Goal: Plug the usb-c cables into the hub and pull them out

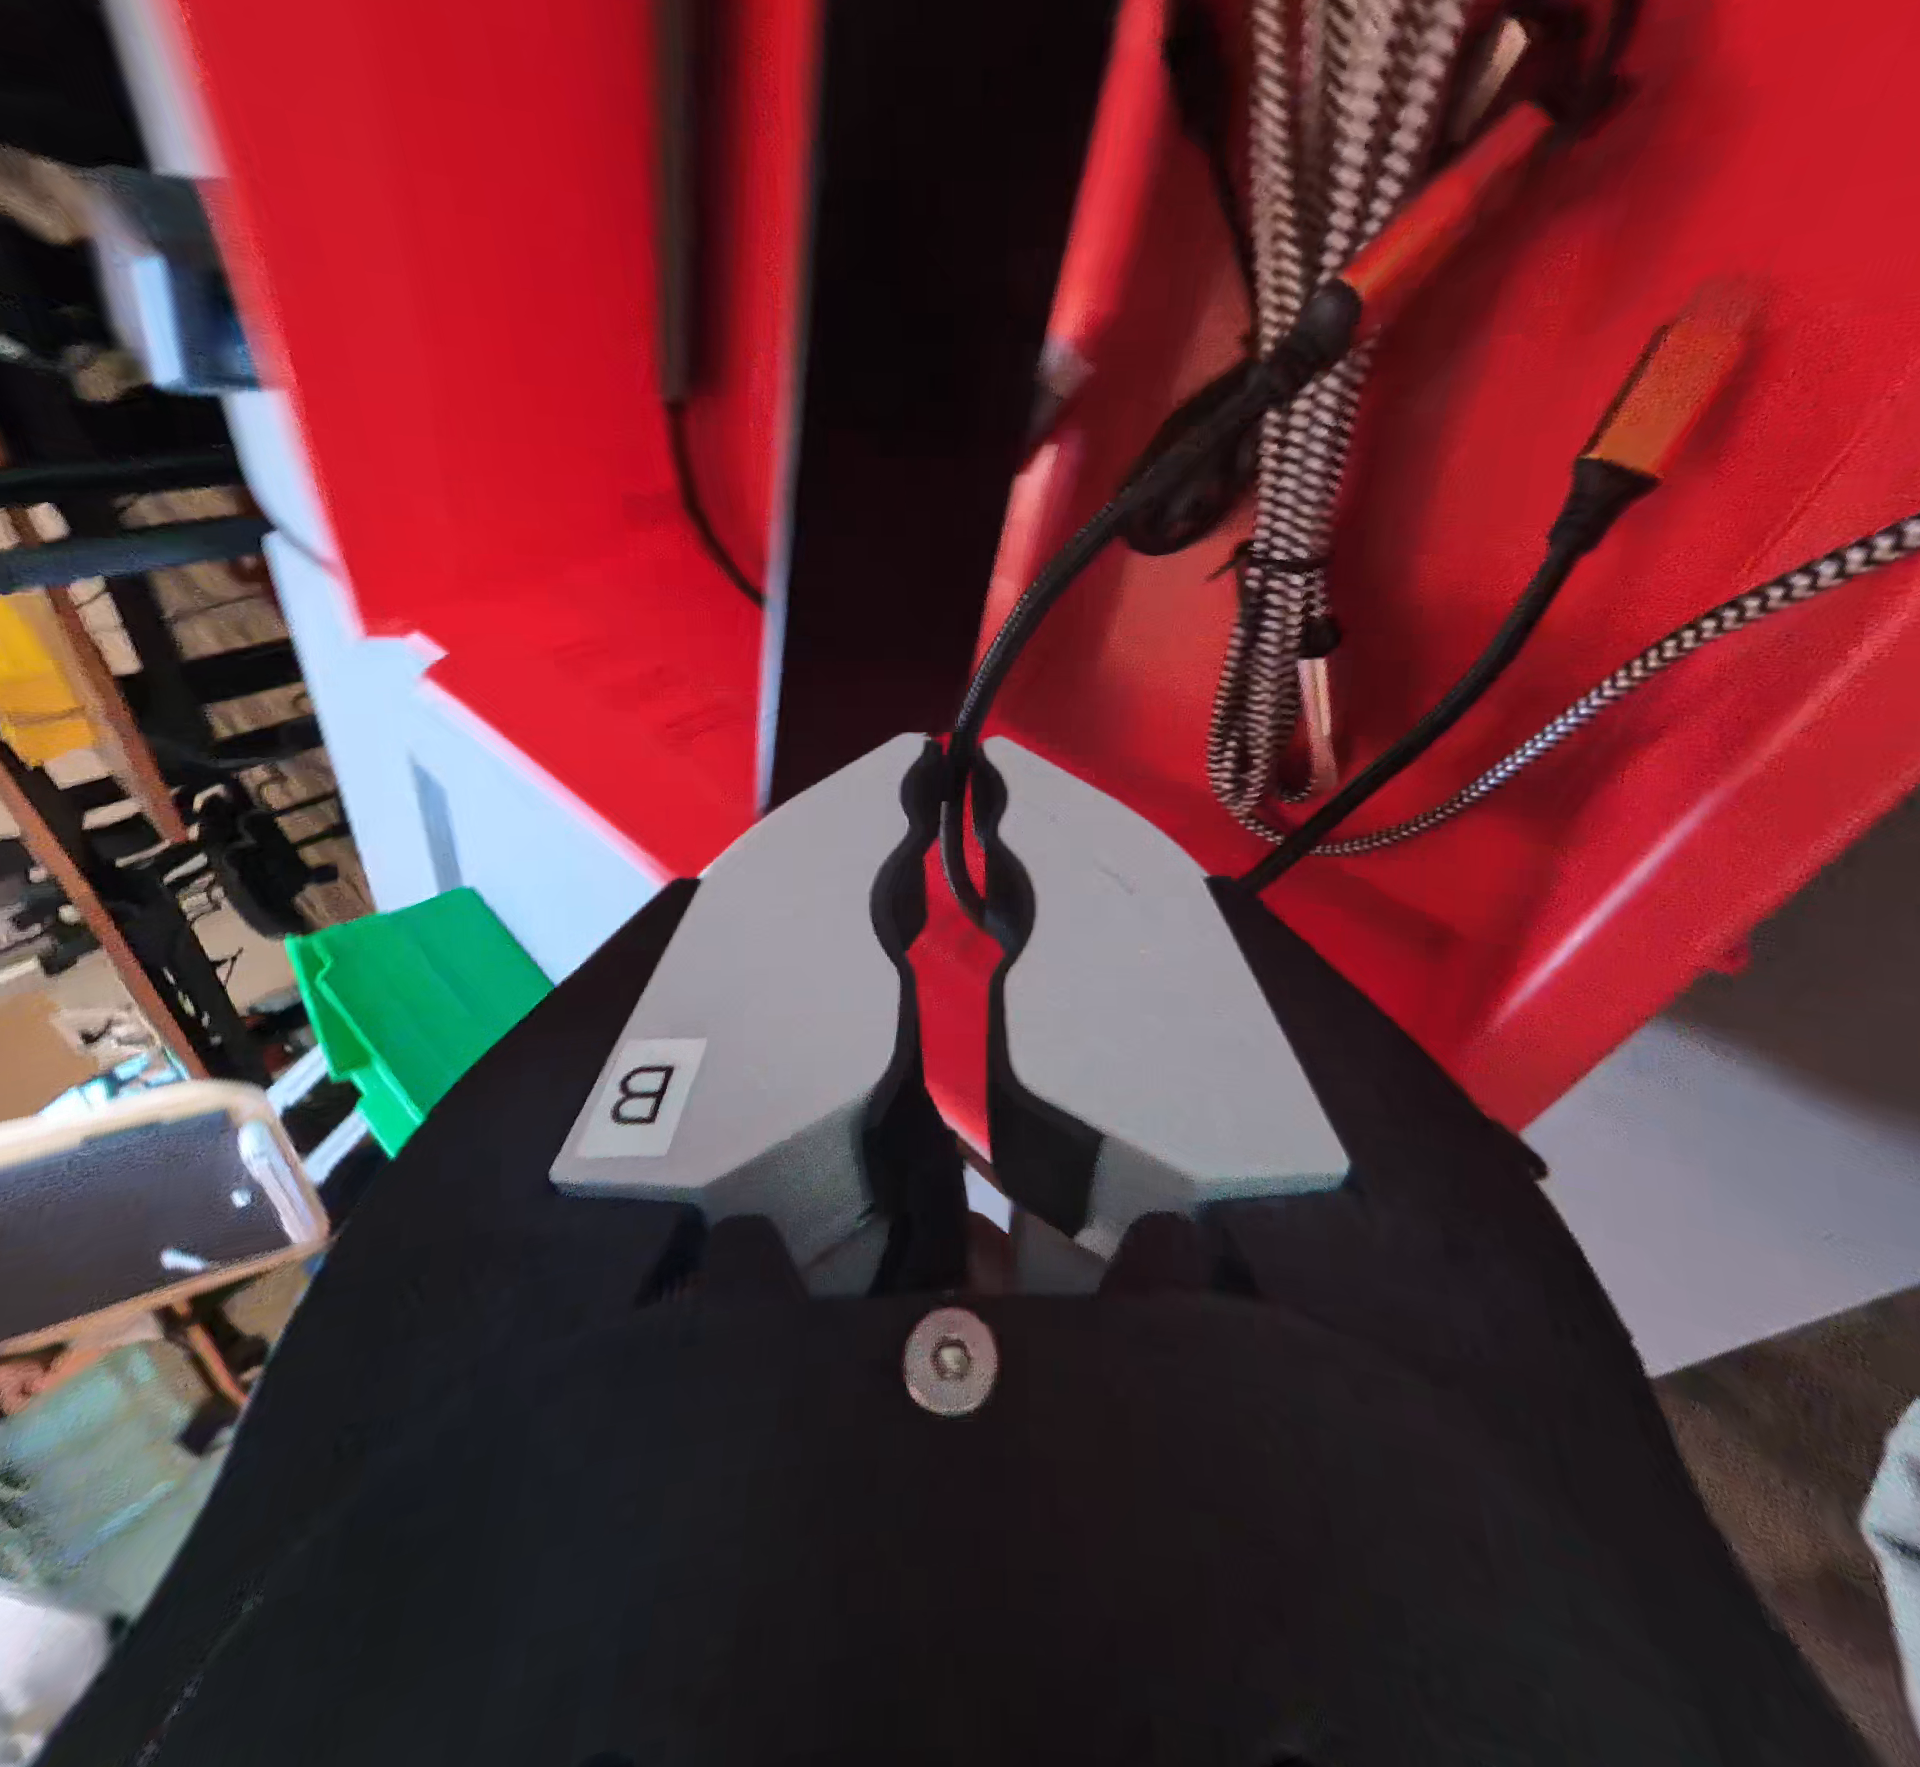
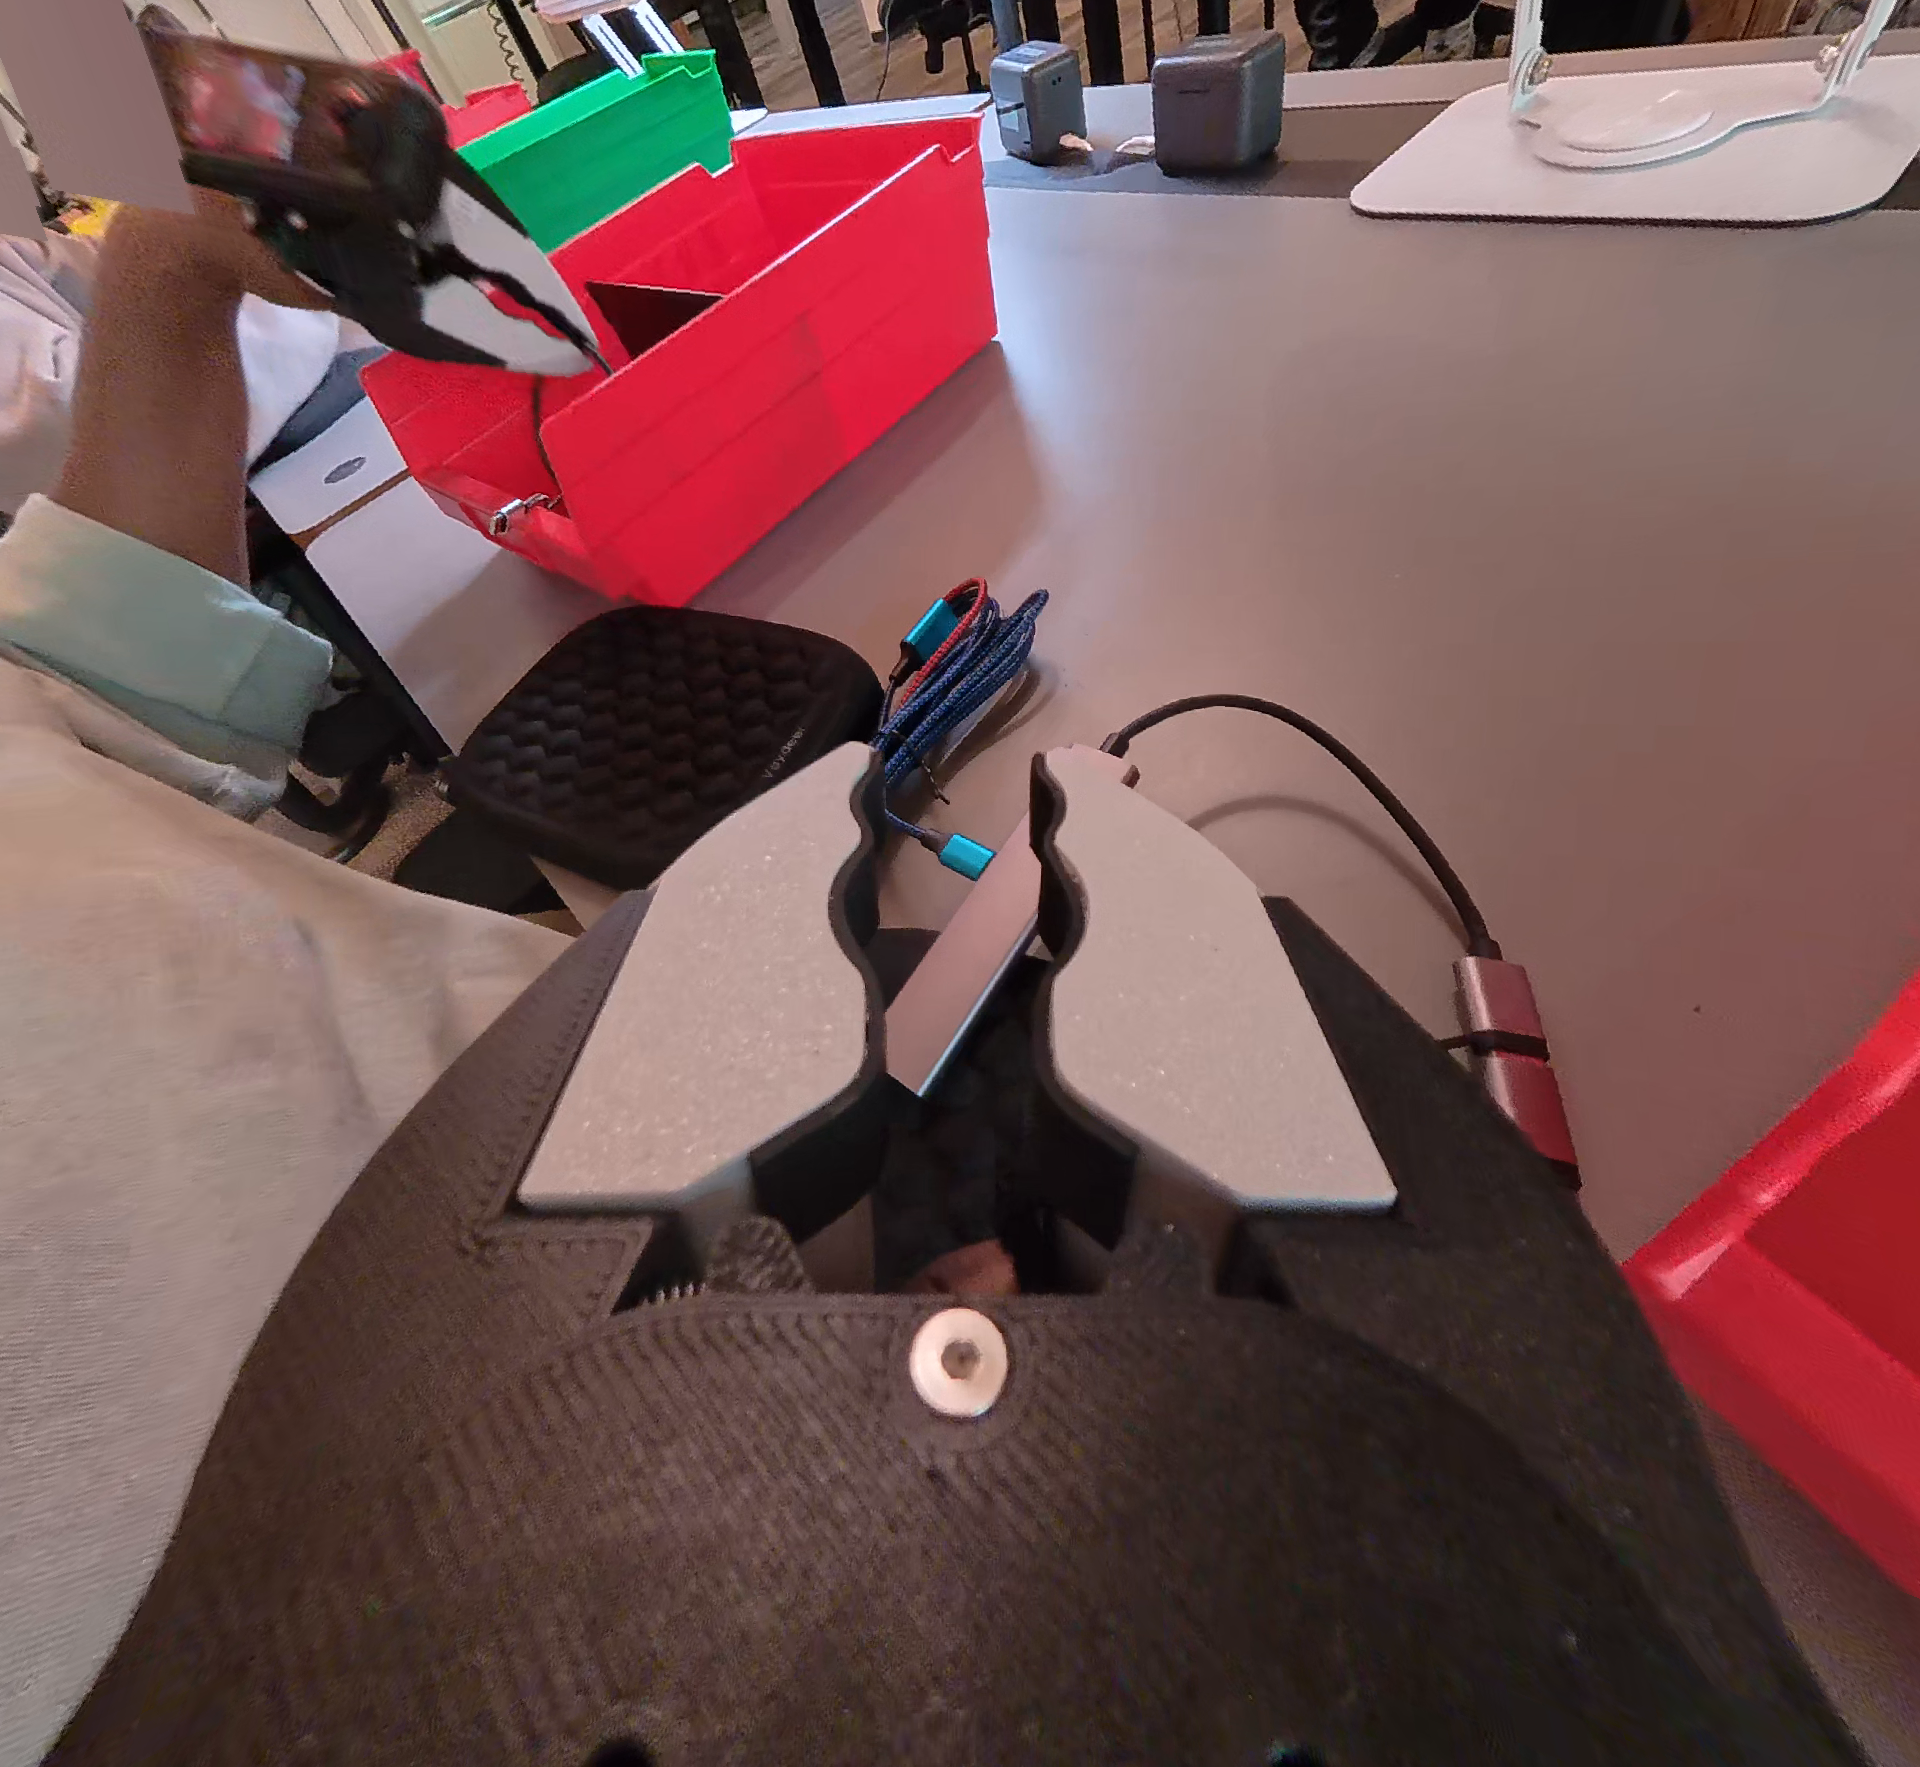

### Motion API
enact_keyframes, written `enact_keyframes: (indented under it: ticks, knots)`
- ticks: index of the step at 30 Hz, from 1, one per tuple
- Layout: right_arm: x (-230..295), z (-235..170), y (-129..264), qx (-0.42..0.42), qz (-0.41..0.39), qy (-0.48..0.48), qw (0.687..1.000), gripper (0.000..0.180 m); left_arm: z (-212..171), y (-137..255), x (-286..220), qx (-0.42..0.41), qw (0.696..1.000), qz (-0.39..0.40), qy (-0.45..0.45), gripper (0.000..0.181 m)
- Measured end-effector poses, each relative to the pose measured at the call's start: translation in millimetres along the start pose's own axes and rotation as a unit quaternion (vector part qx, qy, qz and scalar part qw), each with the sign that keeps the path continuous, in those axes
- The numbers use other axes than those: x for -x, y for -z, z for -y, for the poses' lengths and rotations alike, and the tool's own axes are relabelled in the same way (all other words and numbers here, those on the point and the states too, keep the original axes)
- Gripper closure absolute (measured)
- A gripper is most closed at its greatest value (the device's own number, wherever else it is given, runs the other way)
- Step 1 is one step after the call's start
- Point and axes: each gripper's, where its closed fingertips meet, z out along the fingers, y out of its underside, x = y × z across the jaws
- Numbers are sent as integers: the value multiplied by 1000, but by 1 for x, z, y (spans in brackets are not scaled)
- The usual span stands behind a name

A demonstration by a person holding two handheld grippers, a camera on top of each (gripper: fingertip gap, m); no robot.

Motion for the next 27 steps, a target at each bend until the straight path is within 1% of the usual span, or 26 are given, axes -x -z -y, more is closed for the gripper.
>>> enact_keyframes:
  ticks: [3,5,7,9,13,15,17,19,23,25,27]
  knots:
    - [2,1,-1,-3,3,1,1000,154,5,39,28,-70,992,67,83,176]
    - [5,0,-2,-4,8,1,1000,154,12,68,45,-129,976,116,133,176]
    - [8,1,-5,-6,14,1,1000,154,26,97,58,-204,947,162,186,176]
    - [14,2,-8,-12,27,3,1000,154,41,122,63,-273,915,190,230,176]
    - [38,8,-14,-36,80,17,996,152,61,164,67,-375,849,238,287,177]
    - [54,13,-16,-62,112,54,990,144,77,178,62,-430,819,219,310,177]
    - [69,20,-17,-103,126,117,980,130,98,184,49,-476,803,170,317,177]
    - [85,27,-18,-140,129,184,964,123,123,185,32,-511,792,122,310,177]
    - [105,36,-29,-162,115,285,938,124,165,181,4,-550,778,43,300,177]
    - [117,37,-35,-173,109,343,917,127,180,176,-4,-555,778,20,294,176]
    - [127,33,-42,-163,111,376,905,130,190,173,-8,-556,778,6,292,177]
